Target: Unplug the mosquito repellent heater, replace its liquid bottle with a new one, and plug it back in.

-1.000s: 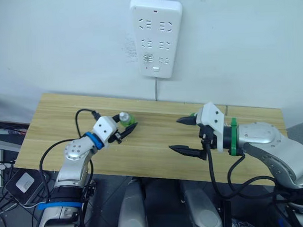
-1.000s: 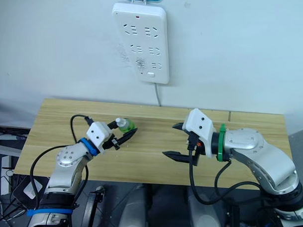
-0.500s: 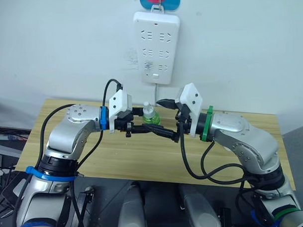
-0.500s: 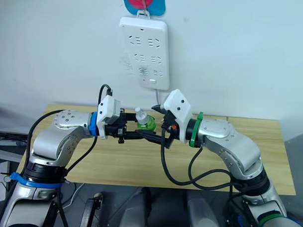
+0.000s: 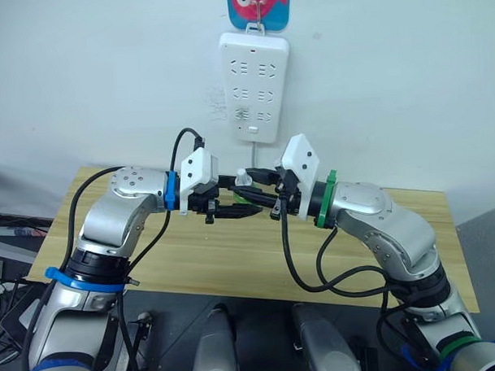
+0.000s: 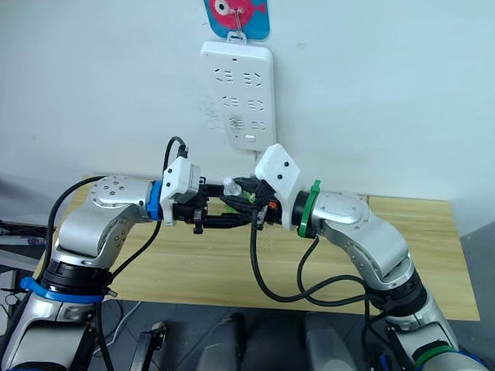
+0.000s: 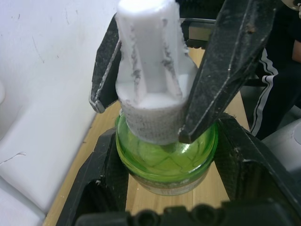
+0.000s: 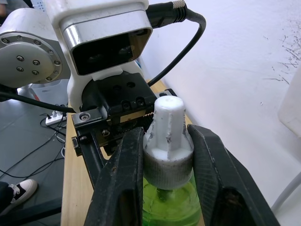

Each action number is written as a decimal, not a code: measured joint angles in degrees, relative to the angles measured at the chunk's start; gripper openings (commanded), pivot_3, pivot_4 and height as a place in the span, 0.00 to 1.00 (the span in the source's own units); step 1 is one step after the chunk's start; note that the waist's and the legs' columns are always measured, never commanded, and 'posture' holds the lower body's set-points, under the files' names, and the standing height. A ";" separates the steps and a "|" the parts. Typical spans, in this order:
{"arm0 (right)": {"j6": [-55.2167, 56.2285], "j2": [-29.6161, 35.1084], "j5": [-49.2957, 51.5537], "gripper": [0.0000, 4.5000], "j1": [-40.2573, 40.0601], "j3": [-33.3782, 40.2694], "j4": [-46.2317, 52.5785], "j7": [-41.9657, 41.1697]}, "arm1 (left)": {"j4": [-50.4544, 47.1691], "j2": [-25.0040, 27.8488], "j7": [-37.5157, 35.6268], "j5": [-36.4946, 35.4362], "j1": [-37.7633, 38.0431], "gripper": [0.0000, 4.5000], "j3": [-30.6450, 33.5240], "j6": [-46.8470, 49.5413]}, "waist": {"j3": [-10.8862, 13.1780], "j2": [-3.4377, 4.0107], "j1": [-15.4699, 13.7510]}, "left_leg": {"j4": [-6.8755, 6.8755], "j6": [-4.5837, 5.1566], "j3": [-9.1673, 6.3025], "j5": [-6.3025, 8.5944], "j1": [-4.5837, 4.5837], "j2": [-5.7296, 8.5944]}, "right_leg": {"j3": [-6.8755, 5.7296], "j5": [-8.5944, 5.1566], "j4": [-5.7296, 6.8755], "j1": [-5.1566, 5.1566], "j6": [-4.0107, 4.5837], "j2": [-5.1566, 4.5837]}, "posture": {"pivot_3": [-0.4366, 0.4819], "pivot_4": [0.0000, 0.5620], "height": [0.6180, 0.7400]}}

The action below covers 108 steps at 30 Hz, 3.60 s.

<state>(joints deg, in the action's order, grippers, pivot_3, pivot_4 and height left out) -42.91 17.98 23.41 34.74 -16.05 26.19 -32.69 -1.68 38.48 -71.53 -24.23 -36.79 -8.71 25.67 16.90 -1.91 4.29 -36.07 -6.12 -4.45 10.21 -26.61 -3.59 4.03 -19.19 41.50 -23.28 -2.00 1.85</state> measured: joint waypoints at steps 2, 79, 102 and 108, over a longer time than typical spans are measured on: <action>0.56 0.21 -0.25 0.23 0.00 -0.04 -0.14 -0.38 | 0.01 -0.19 0.13 0.00 0.00 0.51 0.08 0.00 | -0.21 -0.01 0.00 | -0.01 0.00 -0.05 -0.07 0.01 0.02 | -0.02 0.00 0.12 0.00 0.00 0.00 | 0.38 0.27 0.71; 9.03 -3.68 -7.45 0.24 -13.18 -0.97 7.16 3.03 | -6.89 -4.59 5.96 -2.73 10.67 0.52 4.05 -1.87 | -2.01 0.01 1.48 | 0.05 -0.01 -0.19 -0.90 0.78 -0.02 | 0.04 0.17 1.48 0.09 0.43 0.31 | 0.34 0.36 0.71; 8.28 14.11 6.54 1.00 -3.31 8.00 -1.57 -23.94 | -7.64 -2.91 -0.30 -4.13 12.44 0.52 3.09 -6.16 | -2.00 0.03 0.95 | 0.10 0.03 -0.12 -0.89 0.78 -0.05 | 0.00 0.11 1.42 0.10 0.53 0.31 | 0.33 0.35 0.71; 2.55 4.84 5.20 1.00 -5.05 5.12 6.56 -8.70 | -6.78 -4.62 -0.22 -2.52 12.44 0.52 2.15 -8.86 | -2.03 0.03 1.60 | 0.06 0.00 -0.13 -0.91 0.77 -0.05 | 0.01 0.10 1.47 0.10 0.51 0.33 | 0.33 0.31 0.71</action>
<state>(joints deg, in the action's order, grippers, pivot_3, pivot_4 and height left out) -40.36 22.82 28.61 29.69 -10.93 32.75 -41.39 -8.46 33.87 -71.75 -26.75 -24.35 -6.57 16.81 14.87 -1.88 5.90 -36.01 -6.13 -4.58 9.30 -25.84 -3.65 4.05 -19.09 42.97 -23.18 -1.49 2.17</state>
